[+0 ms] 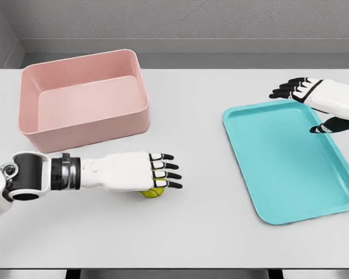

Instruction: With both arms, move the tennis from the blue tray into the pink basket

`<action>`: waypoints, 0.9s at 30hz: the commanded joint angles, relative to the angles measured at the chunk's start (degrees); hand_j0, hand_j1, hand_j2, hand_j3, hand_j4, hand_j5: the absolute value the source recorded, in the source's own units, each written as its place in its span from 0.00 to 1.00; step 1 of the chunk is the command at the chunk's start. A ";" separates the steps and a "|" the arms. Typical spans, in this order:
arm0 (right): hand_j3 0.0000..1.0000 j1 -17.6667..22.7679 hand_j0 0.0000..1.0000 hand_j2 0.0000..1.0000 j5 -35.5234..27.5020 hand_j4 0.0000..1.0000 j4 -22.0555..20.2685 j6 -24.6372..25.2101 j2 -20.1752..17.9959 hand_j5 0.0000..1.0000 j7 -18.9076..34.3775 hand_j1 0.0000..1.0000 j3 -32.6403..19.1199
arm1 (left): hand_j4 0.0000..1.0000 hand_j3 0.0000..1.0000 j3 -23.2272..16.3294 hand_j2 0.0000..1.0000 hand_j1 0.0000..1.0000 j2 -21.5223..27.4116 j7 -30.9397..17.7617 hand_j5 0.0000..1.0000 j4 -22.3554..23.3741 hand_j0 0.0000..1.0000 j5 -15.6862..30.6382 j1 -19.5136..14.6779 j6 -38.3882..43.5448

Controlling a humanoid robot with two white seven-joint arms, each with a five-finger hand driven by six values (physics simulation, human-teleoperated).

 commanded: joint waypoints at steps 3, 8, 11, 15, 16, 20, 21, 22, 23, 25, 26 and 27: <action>1.00 0.00 1.00 1.00 -0.37 1.00 -0.01 0.14 -0.08 1.00 -0.03 1.00 -0.06 | 1.00 1.00 -2.36 1.00 1.00 0.62 0.02 1.00 -0.01 1.00 -0.52 -0.70 0.04; 1.00 0.00 1.00 1.00 -0.37 1.00 -1.15 0.14 -0.08 1.00 -0.03 1.00 -0.06 | 1.00 1.00 -4.82 1.00 1.00 1.94 0.11 1.00 -0.01 1.00 -0.43 -3.17 0.04; 1.00 0.00 1.00 1.00 -0.37 1.00 -0.89 0.14 -0.08 1.00 -0.03 1.00 -0.06 | 1.00 1.00 -5.00 1.00 1.00 2.11 0.02 1.00 -0.01 1.00 -0.52 -3.25 0.04; 1.00 -0.09 1.00 1.00 -0.37 1.00 -0.89 0.14 -0.16 1.00 -0.03 1.00 -0.06 | 1.00 1.00 -5.44 1.00 1.00 1.76 -0.07 1.00 -0.01 1.00 -1.49 -4.04 0.04; 1.00 -0.09 1.00 1.00 -0.37 1.00 -0.89 0.14 -0.08 1.00 -0.03 1.00 -0.06 | 1.00 1.00 -6.14 1.00 1.00 1.67 -0.94 1.00 -0.01 1.00 -1.58 -4.31 0.04; 1.00 -0.09 1.00 1.00 -0.37 1.00 -0.89 0.14 -0.08 1.00 -0.03 1.00 -0.06 | 1.00 1.00 -6.58 1.00 1.00 1.32 -2.35 1.00 0.17 1.00 -1.58 -4.92 0.04; 1.00 -0.09 1.00 1.00 -0.37 1.00 -0.98 0.14 -0.08 1.00 -0.03 1.00 -0.06 | 1.00 1.00 -6.58 1.00 1.00 1.32 -2.35 1.00 0.17 1.00 -1.58 -4.92 0.04; 1.00 -0.09 1.00 1.00 -0.37 1.00 -0.98 0.14 -0.08 1.00 -0.03 1.00 -0.06 | 1.00 1.00 -6.67 1.00 1.00 1.32 -2.44 1.00 0.08 1.00 -1.58 -4.92 0.04; 1.00 -0.09 1.00 1.00 -0.37 1.00 -0.98 0.14 -0.08 1.00 -0.03 1.00 -0.06 | 1.00 1.00 -6.67 1.00 1.00 1.32 -2.44 1.00 0.17 1.00 -1.58 -4.92 0.04; 1.00 -0.09 1.00 1.00 -0.37 1.00 -0.98 0.14 -0.08 1.00 -0.03 1.00 -0.06 | 1.00 1.00 -6.67 1.00 1.00 1.32 -2.44 1.00 0.17 1.00 -1.58 -5.10 0.04; 1.00 -0.09 1.00 1.00 -0.37 1.00 -0.98 0.14 -0.08 1.00 -0.03 1.00 -0.06 | 1.00 1.00 -6.84 1.00 1.00 1.32 -2.44 1.00 0.17 1.00 -1.58 -5.27 0.04; 1.00 -0.09 1.00 1.00 -0.37 1.00 -0.98 0.14 -0.08 1.00 -0.03 1.00 -0.06 | 1.00 1.00 -7.02 1.00 1.00 1.32 -2.53 1.00 0.17 1.00 -1.58 -5.45 0.04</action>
